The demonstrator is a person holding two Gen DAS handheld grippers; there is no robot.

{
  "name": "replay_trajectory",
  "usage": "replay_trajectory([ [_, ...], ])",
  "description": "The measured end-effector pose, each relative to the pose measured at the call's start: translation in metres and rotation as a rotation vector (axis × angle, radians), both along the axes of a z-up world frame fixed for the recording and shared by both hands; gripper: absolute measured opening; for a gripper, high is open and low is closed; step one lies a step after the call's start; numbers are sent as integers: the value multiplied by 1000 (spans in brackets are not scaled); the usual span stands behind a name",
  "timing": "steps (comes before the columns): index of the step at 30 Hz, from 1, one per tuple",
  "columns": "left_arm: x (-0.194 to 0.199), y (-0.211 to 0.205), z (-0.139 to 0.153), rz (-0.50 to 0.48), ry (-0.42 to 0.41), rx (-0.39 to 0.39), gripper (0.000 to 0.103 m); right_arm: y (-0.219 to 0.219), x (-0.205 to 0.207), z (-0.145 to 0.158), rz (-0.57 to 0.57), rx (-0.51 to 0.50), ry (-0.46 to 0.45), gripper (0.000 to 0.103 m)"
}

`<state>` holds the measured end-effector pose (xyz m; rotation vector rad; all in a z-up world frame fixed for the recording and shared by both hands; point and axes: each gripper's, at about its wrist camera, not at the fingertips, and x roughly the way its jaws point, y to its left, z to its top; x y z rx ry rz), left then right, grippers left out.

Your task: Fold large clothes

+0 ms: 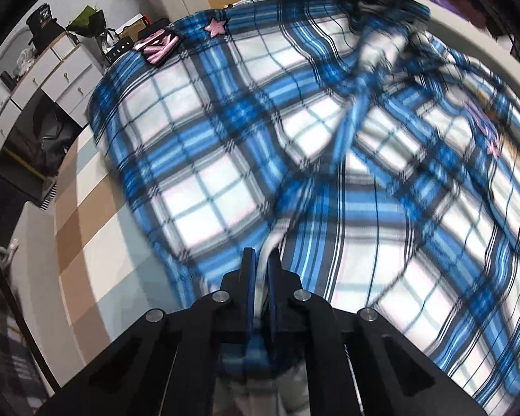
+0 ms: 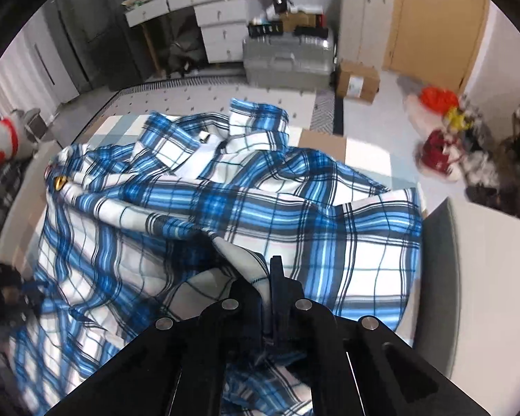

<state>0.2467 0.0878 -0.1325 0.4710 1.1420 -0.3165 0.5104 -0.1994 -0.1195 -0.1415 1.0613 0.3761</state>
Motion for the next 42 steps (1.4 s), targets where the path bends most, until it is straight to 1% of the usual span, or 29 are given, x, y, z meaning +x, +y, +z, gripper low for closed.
replay_trajectory([
  [2, -9, 0, 1, 5, -5, 20, 2, 4, 13, -7, 16, -38, 45, 9],
  [3, -13, -2, 1, 8, -7, 24, 2, 6, 19, -12, 25, -64, 76, 14],
  [5, -19, -3, 0, 15, -14, 31, 2, 8, 28, -18, 21, -132, 83, 28],
  [7, -24, -7, 2, 24, -28, 28, 2, -1, 34, -16, -19, -179, 30, 62],
  [9, -26, -14, 10, 31, -57, -2, 2, -17, 36, -14, -94, -190, -13, 78],
  [10, -28, -14, 16, 33, -78, -18, 2, -27, 34, -13, -131, -177, -28, 78],
  [11, -28, -19, 26, 38, -105, -53, 2, -38, 29, -11, -168, -144, -39, 78],
  [13, -28, -30, 44, 36, -128, -145, 2, -58, 12, -5, -234, -85, -92, 78],
  [15, -23, -45, 58, 40, -150, -194, 3, -77, -14, 1, -284, 19, -132, 79],
  [16, -24, -49, 61, 40, -151, -200, 5, -84, -30, 2, -279, 94, -134, 82],
  [18, -19, -69, 61, 36, -138, -204, 20, -93, -52, -2, -269, 195, -126, 88],
  [19, -13, -68, 54, 38, -127, -199, 38, -96, -64, -7, -271, 248, -107, 88],
  [20, -4, -75, 50, 42, -123, -189, 49, -97, -67, -8, -267, 291, -83, 88],
  [21, 12, -77, 44, 40, -119, -184, 50, -97, -75, -16, -252, 359, -37, 88],
  [22, 16, -71, 39, 36, -114, -178, 50, -96, -80, -24, -243, 415, 5, 88],
  [24, 17, -75, 30, 32, -116, -117, 50, -90, -86, -35, -235, 478, 71, 88],
  [26, 16, -77, 25, 34, -145, -24, 50, -84, -85, -47, -209, 569, 149, 88],
  [27, 18, -82, 19, 42, -155, 29, 50, -79, -85, -47, -196, 586, 152, 88],
  [28, 21, -81, 15, 47, -149, 50, 50, -70, -89, -42, -179, 527, 100, 88],
  [30, 23, -82, 10, 54, -117, 29, 50, -40, -94, -31, -130, 286, -47, 88],
  [32, 29, -80, 5, 72, -90, 9, 50, -11, -101, -27, -38, 85, -158, 88],
  [34, 33, -72, 4, 94, -80, 2, 50, 12, -99, -32, 33, 1, -177, 88],
  [36, 37, -66, 0, 116, -74, 17, 50, 23, -90, -39, 28, -48, -170, 86],
  [37, 39, -64, 0, 123, -74, 29, 50, 27, -84, -42, 21, -63, -164, 84],
  [38, 40, -62, -3, 129, -77, 54, 50, 29, -81, -45, 24, -70, -160, 79],
  [39, 41, -60, -3, 133, -88, 83, 50, 31, -78, -48, 26, -96, -163, 55],
  [40, 40, -59, -3, 130, -102, 89, 50, 32, -76, -49, 20, -136, -174, 19],
  [41, 39, -57, -2, 122, -111, 90, 49, 33, -77, -49, 17, -183, -195, 5],
  [42, 37, -57, -2, 114, -123, 106, 44, 32, -79, -47, 23, -201, -213, 5],
])
